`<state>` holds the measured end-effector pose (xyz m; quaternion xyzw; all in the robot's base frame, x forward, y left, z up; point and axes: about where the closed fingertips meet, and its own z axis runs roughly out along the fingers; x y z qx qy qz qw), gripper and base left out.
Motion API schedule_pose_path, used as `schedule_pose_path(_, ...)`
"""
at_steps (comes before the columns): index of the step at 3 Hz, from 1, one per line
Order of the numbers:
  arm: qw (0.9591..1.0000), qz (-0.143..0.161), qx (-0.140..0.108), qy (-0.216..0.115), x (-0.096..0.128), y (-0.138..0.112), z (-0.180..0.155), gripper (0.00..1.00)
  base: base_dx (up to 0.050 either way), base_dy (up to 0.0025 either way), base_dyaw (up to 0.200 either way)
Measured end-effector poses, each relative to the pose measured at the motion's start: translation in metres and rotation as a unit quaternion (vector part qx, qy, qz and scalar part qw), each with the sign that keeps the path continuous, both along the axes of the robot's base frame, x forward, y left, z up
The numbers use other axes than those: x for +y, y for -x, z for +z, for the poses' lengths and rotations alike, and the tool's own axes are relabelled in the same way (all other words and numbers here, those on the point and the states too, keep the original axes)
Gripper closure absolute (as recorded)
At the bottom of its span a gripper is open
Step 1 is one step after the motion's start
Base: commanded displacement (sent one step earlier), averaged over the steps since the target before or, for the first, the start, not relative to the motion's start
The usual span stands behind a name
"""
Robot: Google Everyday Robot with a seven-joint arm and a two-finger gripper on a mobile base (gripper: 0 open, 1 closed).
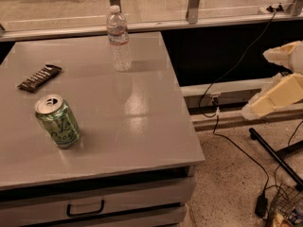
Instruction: Knock water bottle over
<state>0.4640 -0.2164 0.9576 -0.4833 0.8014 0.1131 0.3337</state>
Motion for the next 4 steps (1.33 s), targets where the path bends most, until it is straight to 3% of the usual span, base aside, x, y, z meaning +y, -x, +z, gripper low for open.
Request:
schedule_pose_path(1,0.9963,-0.006,-0.035,-0.078,0.019,-0.021,-0.008,0.00,0.000,0.00000,0.000)
schedule_pose_path(3,0.9824,-0.010,-0.092,-0.162,0.052,-0.069,-0.013,0.00,0.000,0.00000,0.000)
schedule_pose_path(4,0.9731,0.002,-0.109,-0.203,0.069,-0.100,-0.012,0.00,0.000,0.00000,0.000)
